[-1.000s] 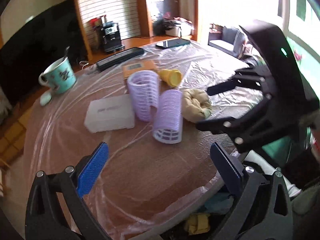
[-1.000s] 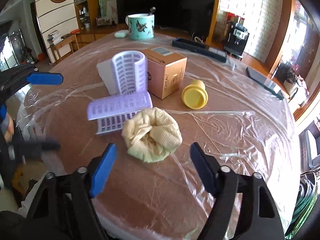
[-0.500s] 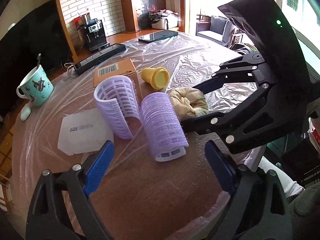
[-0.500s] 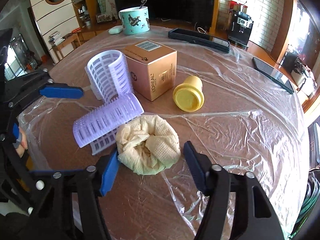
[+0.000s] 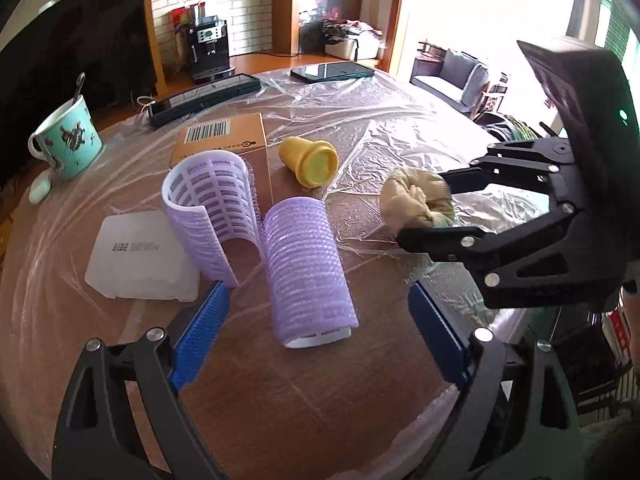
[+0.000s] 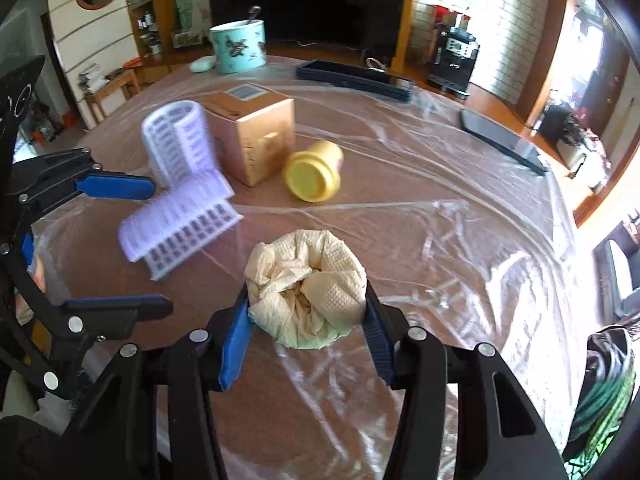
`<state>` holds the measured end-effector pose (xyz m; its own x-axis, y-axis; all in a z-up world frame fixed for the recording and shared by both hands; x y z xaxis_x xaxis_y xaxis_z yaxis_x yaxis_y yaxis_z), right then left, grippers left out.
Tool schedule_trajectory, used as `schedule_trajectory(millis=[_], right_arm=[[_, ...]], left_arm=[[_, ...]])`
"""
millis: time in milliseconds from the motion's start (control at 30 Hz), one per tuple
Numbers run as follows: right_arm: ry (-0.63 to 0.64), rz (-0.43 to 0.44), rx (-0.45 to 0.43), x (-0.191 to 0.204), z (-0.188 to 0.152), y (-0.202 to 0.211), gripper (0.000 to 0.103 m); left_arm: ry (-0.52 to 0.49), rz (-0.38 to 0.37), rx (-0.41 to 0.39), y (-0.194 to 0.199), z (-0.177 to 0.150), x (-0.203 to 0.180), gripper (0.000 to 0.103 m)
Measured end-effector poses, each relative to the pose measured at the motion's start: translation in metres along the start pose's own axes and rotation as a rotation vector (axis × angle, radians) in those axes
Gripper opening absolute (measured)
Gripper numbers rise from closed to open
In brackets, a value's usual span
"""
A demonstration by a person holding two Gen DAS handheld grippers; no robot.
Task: Collect trash
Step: 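Grasp the cream cloth ball with the right tool while the left grasps a purple hair roller, then carry the held cloth ball and hair roller down over the black bin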
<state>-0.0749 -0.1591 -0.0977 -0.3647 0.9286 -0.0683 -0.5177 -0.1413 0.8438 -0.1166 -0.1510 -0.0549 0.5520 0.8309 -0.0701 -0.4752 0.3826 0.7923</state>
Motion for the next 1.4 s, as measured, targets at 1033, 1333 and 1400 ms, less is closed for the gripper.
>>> schedule_trajectory(millis=[1033,1333,1400], right_arm=[[-0.122,0.149,-0.084,0.027,-0.009,0.034,0.051],[-0.109,0.182,-0.117,0.041,-0.012,0.057,0.051],[-0.105,0.188,-0.121,0.045,-0.013,0.06,0.051]], left_arm=[[0.155,-0.08,-0.062,0.045,-0.021,0.003,0.038],[0.17,-0.072,-0.093,0.07,-0.032,0.003,0.038],[0.169,-0.068,-0.102,0.075,-0.033,0.001,0.038]])
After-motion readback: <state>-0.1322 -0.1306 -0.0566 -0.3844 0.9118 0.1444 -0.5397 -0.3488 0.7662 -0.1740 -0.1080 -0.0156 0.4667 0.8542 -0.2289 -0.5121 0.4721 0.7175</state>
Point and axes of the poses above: each gripper's, at about its wrist camera, not at the fingertips, and y roughly against the way its jaws point, x to its left, z to its top, the point moved 9 cm from there along -y, roughly the way its jaws point
